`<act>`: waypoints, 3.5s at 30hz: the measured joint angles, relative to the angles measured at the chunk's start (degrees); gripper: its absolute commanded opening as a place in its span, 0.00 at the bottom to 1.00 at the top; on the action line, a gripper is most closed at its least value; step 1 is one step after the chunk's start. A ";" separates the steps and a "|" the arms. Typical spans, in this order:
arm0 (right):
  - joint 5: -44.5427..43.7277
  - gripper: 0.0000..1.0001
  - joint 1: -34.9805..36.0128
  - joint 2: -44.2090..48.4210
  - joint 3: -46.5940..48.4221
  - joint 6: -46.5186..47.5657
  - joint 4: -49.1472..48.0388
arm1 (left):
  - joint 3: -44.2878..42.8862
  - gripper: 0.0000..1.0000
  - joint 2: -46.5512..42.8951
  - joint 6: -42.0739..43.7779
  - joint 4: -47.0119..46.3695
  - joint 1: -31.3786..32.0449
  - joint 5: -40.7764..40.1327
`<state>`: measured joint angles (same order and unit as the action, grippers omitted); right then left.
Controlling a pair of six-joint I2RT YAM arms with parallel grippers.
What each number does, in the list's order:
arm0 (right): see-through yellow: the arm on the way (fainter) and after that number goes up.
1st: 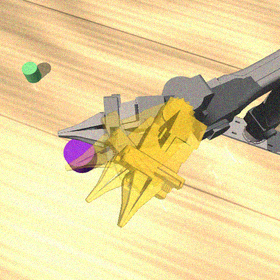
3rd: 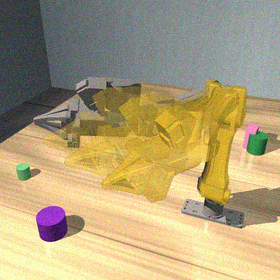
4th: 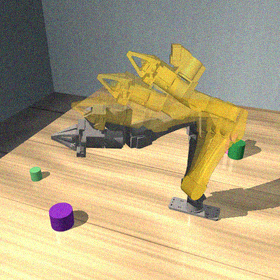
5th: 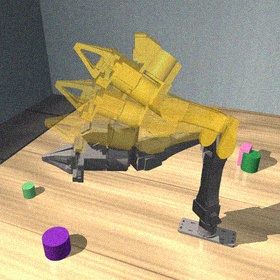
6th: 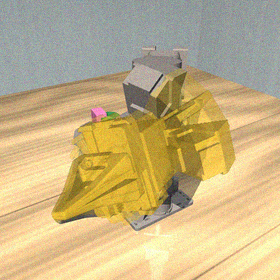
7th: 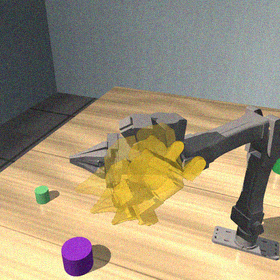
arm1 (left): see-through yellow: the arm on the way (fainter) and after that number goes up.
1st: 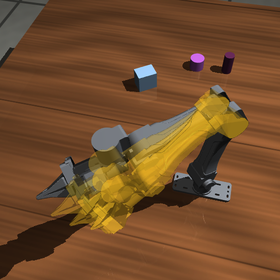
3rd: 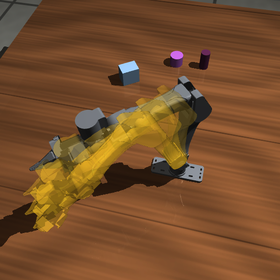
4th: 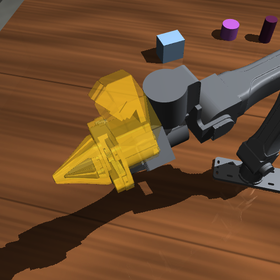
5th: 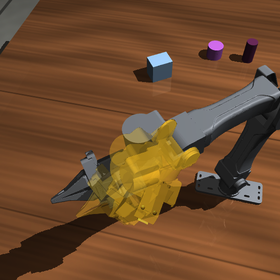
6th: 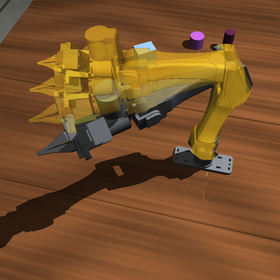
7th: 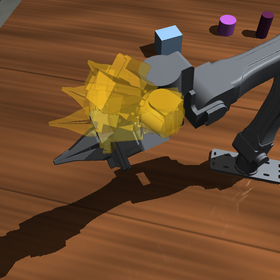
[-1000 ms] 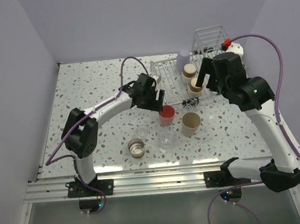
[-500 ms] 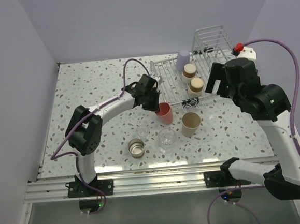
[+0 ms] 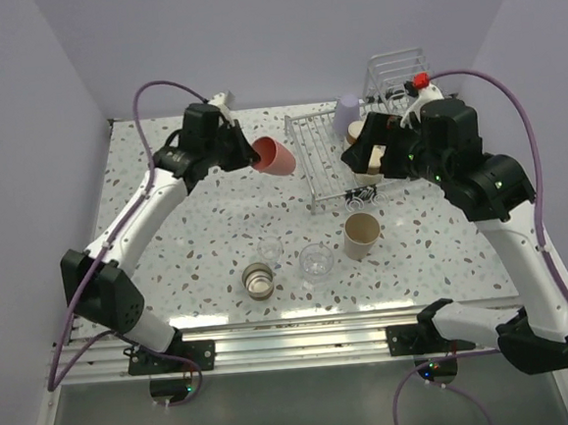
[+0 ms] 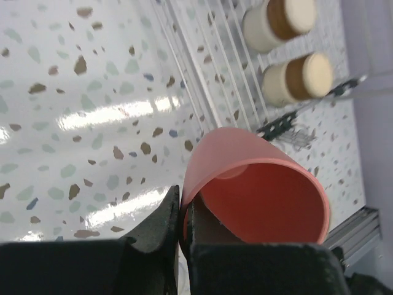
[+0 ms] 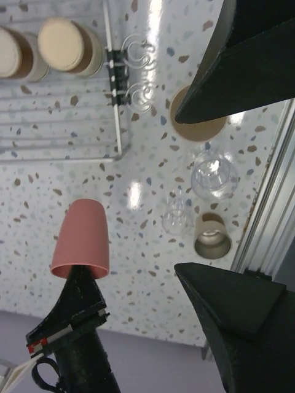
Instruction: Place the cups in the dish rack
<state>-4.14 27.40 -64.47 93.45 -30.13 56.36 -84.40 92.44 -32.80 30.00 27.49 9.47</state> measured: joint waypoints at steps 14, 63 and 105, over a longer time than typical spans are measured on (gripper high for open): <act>25.03 0.98 -0.83 -12.48 5.01 -17.73 -29.20 | 8.63 0.00 -14.29 -22.40 -27.06 -9.77 20.87; 28.81 0.92 -1.20 -18.49 -2.10 -36.92 -49.66 | 25.97 0.00 -14.27 -54.71 -72.54 -12.55 29.18; 28.89 0.00 -7.69 -24.74 3.69 -33.86 -44.24 | 29.03 0.57 -10.95 -49.46 -61.53 -20.98 29.88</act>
<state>24.75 19.70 -89.21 97.14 -63.99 12.12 -55.37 81.49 -82.26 -31.53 6.50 39.35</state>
